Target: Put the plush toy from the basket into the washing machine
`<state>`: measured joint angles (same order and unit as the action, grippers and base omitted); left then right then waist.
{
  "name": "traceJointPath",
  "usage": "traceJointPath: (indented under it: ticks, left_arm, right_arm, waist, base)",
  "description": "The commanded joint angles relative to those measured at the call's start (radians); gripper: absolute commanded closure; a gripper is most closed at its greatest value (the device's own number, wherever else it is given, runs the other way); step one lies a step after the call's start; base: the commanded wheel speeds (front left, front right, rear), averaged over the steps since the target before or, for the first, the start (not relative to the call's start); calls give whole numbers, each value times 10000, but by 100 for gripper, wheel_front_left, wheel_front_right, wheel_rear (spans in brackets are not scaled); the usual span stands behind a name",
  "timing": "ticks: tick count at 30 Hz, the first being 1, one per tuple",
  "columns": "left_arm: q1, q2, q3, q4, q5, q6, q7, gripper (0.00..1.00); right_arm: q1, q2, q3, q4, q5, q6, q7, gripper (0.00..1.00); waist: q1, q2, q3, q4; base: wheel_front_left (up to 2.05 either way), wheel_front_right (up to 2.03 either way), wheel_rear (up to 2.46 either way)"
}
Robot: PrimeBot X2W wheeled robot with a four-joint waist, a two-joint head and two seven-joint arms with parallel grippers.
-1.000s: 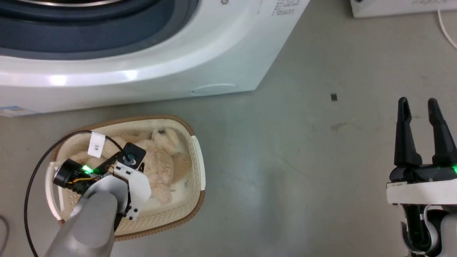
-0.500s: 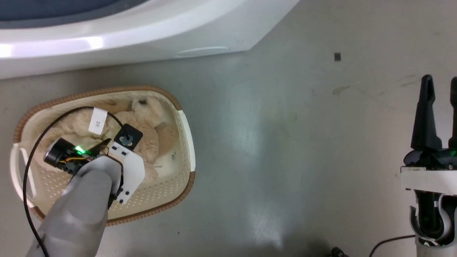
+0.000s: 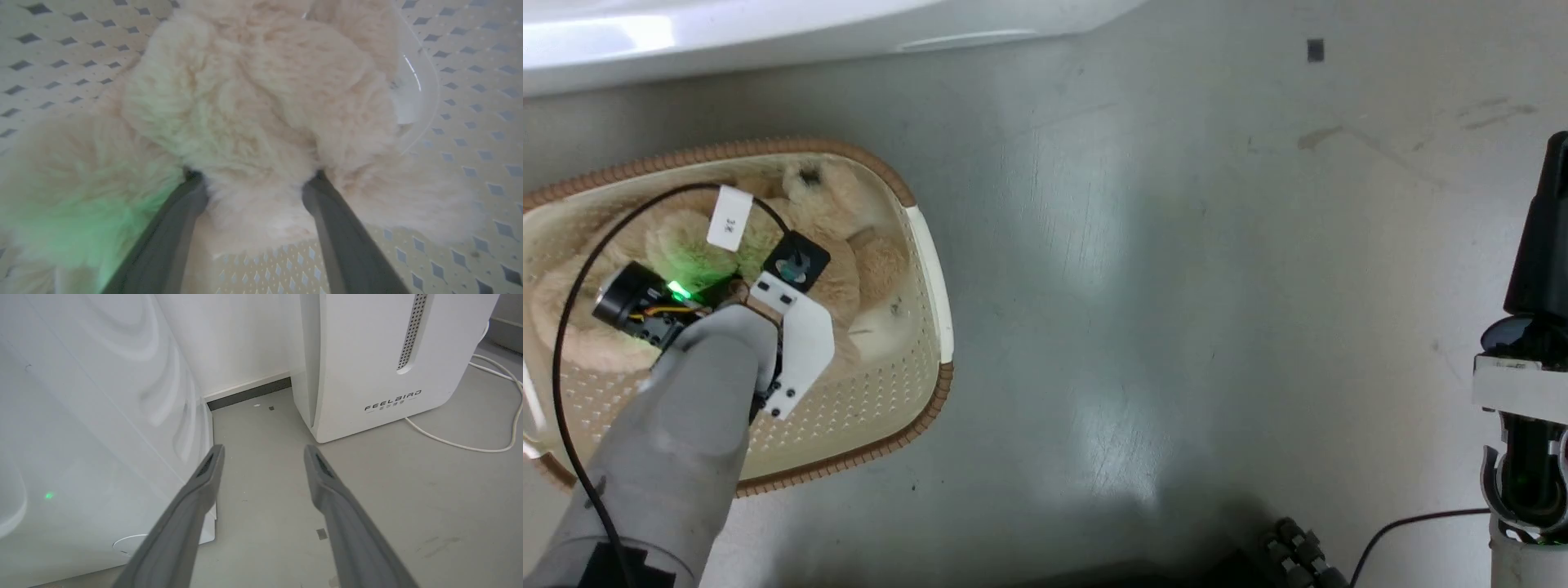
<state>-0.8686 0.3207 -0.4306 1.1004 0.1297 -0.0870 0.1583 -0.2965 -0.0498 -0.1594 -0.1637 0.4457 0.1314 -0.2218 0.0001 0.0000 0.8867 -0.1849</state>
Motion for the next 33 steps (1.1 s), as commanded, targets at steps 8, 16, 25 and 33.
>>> traceJointPath:
  ticks: [8, 16, 25, 33]
  left_arm:
    - [-657, 197, -426, 1103, -139, -43, 366, 100]
    - [-1059, 325, -727, 1903, -367, -151, 479, 100]
    - [-571, 181, -636, 1904, -801, -168, 68, 100]
    - [219, -240, -360, 1904, -1464, -233, -542, 100]
  right_arm:
    - [-502, -4, -175, -167, 318, -7, -237, 0]
    - [-748, -4, -282, -140, 665, -7, -400, 0]
    - [-485, -4, -207, 118, 573, -7, -400, 0]
    - [51, -4, -106, 382, 281, -7, -400, 0]
  waist:
    - [-1, 0, 656, -91]
    - [-1, 0, 808, -264]
    - [-1, 0, -298, -196]
    - [-1, 0, -1782, 117]
  base:
    - [0, 0, 0]
    - [0, 0, 0]
    - [0, 0, 0]
    - [0, 0, 0]
